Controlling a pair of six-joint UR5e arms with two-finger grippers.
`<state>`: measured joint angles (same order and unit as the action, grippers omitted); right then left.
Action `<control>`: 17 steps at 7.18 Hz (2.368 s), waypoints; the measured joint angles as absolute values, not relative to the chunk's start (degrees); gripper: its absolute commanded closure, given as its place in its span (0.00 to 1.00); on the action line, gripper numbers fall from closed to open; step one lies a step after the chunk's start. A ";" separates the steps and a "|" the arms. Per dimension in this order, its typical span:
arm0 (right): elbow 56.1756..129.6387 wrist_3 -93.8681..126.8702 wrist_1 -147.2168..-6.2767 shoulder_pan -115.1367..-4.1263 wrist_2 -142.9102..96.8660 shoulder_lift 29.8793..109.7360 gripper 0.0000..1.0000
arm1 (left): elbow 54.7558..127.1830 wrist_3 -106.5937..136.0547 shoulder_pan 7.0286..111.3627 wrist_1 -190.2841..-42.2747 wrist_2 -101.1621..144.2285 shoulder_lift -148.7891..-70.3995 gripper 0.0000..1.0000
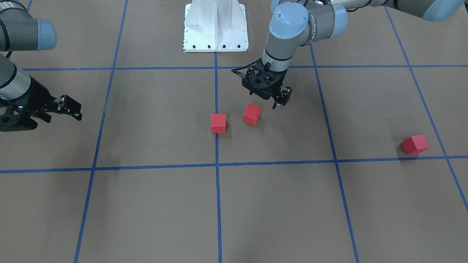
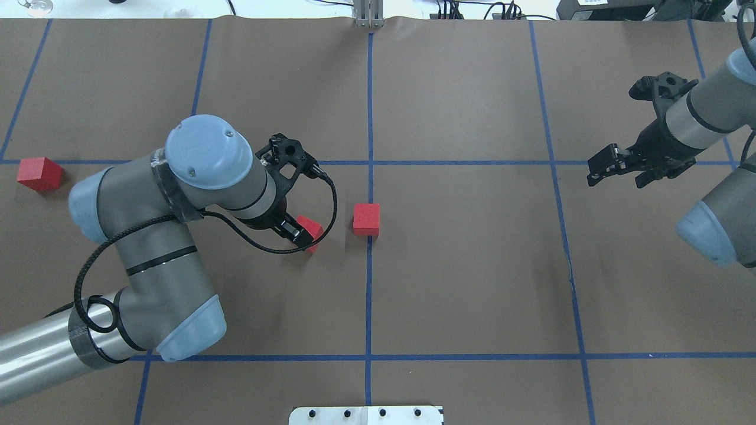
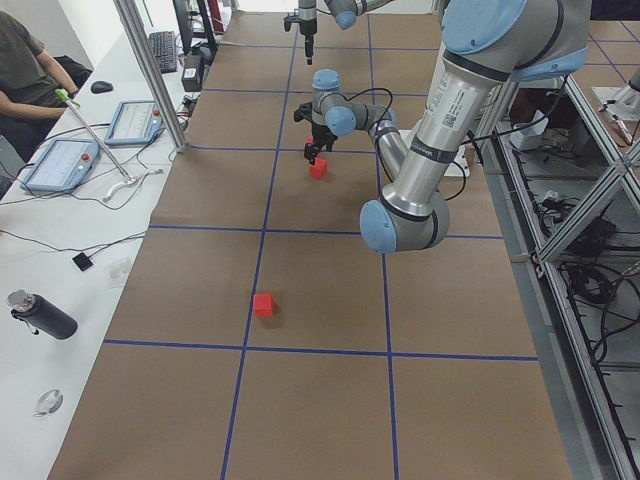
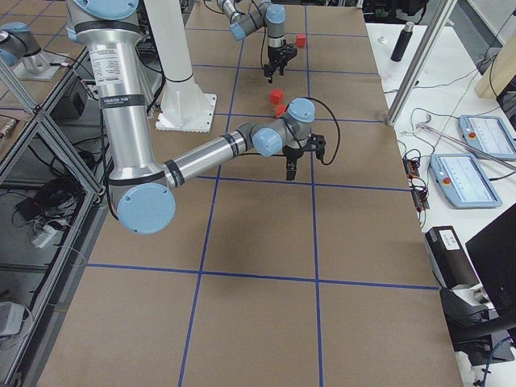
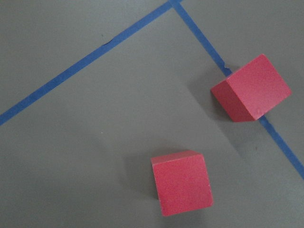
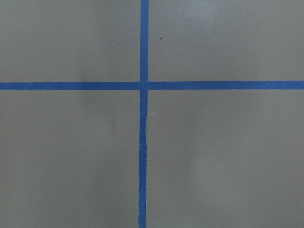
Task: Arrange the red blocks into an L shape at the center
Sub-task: 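Grasp the middle red cube with the left gripper, then carry the cube with the left gripper to just beyond the center cube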
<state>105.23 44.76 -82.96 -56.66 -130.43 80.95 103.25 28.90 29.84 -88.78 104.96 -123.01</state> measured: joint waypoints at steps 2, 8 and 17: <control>105.19 44.80 -82.97 -56.62 -130.43 80.89 0.00 | 101.29 29.09 27.02 -88.34 99.89 -124.61 0.01; 104.96 44.82 -82.97 -56.52 -130.43 80.72 0.00 | 94.86 43.55 26.50 -92.99 99.30 -126.63 0.01; 105.47 44.82 -82.88 -56.47 -130.34 80.37 0.00 | 98.44 52.32 33.87 -89.06 112.49 -126.87 1.00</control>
<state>105.47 44.82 -82.88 -56.46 -130.34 80.37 98.44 52.32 33.87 -89.06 112.49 -126.87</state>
